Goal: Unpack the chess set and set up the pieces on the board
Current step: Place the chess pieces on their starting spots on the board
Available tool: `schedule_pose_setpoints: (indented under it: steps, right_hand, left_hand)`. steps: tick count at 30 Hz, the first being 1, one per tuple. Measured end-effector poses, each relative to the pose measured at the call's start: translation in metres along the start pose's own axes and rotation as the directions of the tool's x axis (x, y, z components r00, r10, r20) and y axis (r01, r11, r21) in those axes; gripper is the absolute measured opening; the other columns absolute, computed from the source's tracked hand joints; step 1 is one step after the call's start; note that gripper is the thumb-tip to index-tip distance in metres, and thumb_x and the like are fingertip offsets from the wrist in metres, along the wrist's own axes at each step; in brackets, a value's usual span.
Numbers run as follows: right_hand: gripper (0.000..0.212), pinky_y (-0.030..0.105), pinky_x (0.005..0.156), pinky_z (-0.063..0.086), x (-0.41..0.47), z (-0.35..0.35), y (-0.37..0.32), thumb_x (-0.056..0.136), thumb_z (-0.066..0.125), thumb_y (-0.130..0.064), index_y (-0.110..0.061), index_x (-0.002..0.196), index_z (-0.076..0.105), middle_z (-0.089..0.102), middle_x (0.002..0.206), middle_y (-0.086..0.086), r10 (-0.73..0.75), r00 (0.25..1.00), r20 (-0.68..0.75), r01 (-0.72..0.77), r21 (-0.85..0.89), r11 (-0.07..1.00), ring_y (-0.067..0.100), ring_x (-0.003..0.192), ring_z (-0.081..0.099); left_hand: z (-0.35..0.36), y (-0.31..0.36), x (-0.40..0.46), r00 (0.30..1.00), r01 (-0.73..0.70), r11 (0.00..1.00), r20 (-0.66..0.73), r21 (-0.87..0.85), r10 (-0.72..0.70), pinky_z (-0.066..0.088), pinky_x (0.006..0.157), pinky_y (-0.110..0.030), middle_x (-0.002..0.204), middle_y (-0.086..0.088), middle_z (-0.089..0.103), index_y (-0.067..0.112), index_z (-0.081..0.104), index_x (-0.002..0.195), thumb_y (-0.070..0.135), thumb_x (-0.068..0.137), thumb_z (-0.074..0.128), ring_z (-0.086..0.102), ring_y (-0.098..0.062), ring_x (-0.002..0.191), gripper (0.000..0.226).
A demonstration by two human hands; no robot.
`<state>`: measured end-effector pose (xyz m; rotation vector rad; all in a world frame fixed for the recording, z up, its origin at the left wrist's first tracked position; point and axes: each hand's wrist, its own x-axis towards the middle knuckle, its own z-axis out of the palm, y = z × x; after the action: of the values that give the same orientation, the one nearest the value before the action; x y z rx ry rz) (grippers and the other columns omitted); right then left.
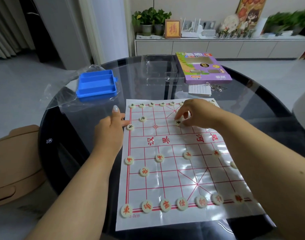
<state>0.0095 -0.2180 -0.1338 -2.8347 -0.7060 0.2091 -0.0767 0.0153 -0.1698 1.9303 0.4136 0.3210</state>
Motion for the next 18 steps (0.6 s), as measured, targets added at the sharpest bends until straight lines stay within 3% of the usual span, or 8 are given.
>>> schedule_pose_setpoints:
  steps: [7,13,18]
  right_hand:
    - [0.021,0.020,0.068,0.042,0.008,0.008,-0.028,0.083,0.070,-0.022,-0.025,0.103,0.070,0.059,0.098,-0.005,-0.078,0.997,-0.018,0.079,0.089,0.993,0.014,0.086,0.055]
    - [0.023,0.026,0.073,0.047,0.015,0.016,-0.048,0.085,0.067,-0.025,-0.024,0.107,0.069,0.059,0.099,-0.002,-0.130,0.991,-0.014,0.130,0.053,0.990,0.017,0.088,0.055]
    - [0.026,0.027,0.075,0.049,0.018,0.018,-0.050,0.084,0.068,-0.025,-0.023,0.110,0.068,0.061,0.101,-0.001,-0.144,0.989,-0.031,0.145,0.045,0.988,0.017,0.088,0.056]
  left_hand:
    - [0.001,-0.001,0.002,1.000,0.009,1.000,0.001,-0.012,-0.009,0.035,0.039,-0.001,0.091,0.014,0.065,0.019,0.066,0.114,0.052,0.099,0.025,0.057,0.007,0.058,0.055]
    - [0.001,-0.004,0.004,1.000,-0.014,1.000,0.005,0.003,0.014,0.034,0.039,0.002,0.090,0.015,0.061,0.017,0.066,0.117,0.052,0.099,0.024,0.054,0.021,0.055,0.058]
    - [0.002,-0.005,0.006,1.000,-0.007,1.000,0.010,-0.005,0.007,0.034,0.039,0.001,0.093,0.012,0.063,0.018,0.065,0.117,0.052,0.099,0.025,0.054,0.021,0.054,0.056]
